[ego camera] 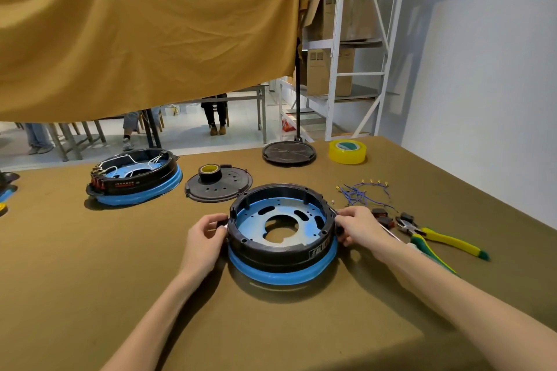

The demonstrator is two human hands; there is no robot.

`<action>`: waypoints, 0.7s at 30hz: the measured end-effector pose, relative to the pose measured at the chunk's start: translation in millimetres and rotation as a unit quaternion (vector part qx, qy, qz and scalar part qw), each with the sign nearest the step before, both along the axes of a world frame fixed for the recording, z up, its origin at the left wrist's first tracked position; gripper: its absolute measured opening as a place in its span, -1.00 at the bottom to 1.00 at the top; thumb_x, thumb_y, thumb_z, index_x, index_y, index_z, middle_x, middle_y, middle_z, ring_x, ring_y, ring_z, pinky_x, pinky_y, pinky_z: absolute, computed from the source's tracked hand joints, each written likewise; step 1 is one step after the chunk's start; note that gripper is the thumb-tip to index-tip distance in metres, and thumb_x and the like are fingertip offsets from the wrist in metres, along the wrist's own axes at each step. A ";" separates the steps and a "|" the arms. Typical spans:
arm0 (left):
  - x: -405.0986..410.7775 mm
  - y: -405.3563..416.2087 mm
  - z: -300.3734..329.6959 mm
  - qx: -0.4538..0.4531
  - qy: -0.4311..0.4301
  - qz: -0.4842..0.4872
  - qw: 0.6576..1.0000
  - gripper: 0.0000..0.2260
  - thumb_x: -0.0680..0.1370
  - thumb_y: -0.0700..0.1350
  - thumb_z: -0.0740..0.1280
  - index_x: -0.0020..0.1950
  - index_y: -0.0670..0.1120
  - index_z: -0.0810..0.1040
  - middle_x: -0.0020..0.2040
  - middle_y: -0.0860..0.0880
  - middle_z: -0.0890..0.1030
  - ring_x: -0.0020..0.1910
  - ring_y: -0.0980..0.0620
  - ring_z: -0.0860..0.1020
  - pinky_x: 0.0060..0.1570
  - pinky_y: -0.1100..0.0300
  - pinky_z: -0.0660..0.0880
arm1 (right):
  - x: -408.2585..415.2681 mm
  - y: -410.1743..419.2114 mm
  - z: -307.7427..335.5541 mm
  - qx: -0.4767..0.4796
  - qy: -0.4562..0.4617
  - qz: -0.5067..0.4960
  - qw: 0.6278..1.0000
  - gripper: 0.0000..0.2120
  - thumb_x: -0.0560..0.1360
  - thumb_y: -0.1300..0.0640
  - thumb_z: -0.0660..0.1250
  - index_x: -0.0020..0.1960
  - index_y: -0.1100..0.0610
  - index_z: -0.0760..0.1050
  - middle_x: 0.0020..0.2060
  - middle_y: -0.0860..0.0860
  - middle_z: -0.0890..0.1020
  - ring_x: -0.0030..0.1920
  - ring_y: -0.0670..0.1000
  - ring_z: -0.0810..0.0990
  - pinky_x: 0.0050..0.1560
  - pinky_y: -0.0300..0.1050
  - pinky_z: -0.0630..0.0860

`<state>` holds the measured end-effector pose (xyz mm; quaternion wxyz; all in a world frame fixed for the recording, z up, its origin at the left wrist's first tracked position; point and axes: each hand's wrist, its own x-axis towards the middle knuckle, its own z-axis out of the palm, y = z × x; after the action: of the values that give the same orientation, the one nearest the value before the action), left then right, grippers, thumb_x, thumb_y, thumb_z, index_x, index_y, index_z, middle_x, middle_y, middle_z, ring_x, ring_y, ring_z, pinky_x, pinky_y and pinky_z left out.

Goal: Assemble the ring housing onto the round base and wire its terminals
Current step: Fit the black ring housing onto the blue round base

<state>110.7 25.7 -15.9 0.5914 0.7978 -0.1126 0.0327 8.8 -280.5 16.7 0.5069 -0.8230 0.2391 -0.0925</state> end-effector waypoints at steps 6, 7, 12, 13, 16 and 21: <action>-2.2 -1.8 1.7 0.010 -0.016 0.011 1.000 -0.76 0.68 -0.25 0.28 0.30 -0.05 0.60 0.16 0.01 0.62 0.16 0.06 0.59 -0.05 0.27 0.59 | 6.6 -5.2 -2.6 -0.002 0.002 0.004 1.000 -0.65 0.64 0.24 0.28 0.41 0.25 0.49 -0.10 0.08 0.67 -0.19 0.02 0.70 -0.38 -0.27 0.58; -3.2 -2.4 2.2 0.013 -0.021 0.012 1.000 -0.75 0.68 -0.25 0.28 0.31 -0.06 0.60 0.17 0.00 0.63 0.15 0.06 0.60 -0.06 0.29 0.59 | 8.0 -5.1 -3.6 -0.007 -0.003 0.001 1.000 -0.66 0.64 0.25 0.28 0.40 0.24 0.50 -0.10 0.07 0.67 -0.19 0.02 0.69 -0.38 -0.28 0.58; -4.9 -4.1 1.0 0.020 -0.027 0.014 0.999 -0.74 0.67 -0.25 0.29 0.33 -0.08 0.60 0.22 -0.02 0.63 0.22 0.01 0.58 0.21 0.04 0.60 | 3.8 -0.8 -17.6 -0.053 -0.046 -0.003 0.998 -0.71 0.66 0.23 0.28 0.36 0.16 0.55 -0.03 -0.03 0.67 -0.08 -0.04 0.68 -0.27 -0.28 0.61; -4.9 -4.2 1.0 0.020 -0.027 0.014 0.999 -0.74 0.67 -0.25 0.29 0.33 -0.08 0.60 0.21 -0.02 0.63 0.22 0.01 0.58 0.21 0.05 0.60 | 2.4 -1.6 -19.6 -0.059 -0.051 -0.001 0.997 -0.72 0.66 0.23 0.28 0.35 0.16 0.56 -0.02 -0.06 0.67 -0.05 -0.05 0.67 -0.23 -0.27 0.62; -4.1 -4.2 1.4 0.017 -0.029 0.016 0.999 -0.75 0.67 -0.25 0.30 0.30 -0.07 0.62 0.20 -0.01 0.64 0.19 0.02 0.59 0.10 0.18 0.61 | 2.7 -4.2 -19.3 -0.062 -0.053 0.003 0.997 -0.72 0.65 0.24 0.29 0.34 0.18 0.57 0.01 -0.03 0.67 -0.01 -0.05 0.67 -0.21 -0.27 0.64; -6.0 -3.8 -1.8 0.013 -0.030 0.027 0.999 -0.75 0.66 -0.25 0.31 0.31 -0.09 0.62 0.19 -0.01 0.65 0.19 0.03 0.60 0.10 0.22 0.58 | 9.1 -0.4 -13.2 -0.073 -0.040 0.005 0.997 -0.68 0.67 0.23 0.27 0.41 0.21 0.51 -0.03 0.01 0.66 -0.10 0.00 0.68 -0.32 -0.29 0.58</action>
<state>104.7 21.9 -17.7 0.5760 0.8070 -0.1088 0.0714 17.9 -280.9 3.5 0.4550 -0.8547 0.2072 -0.1397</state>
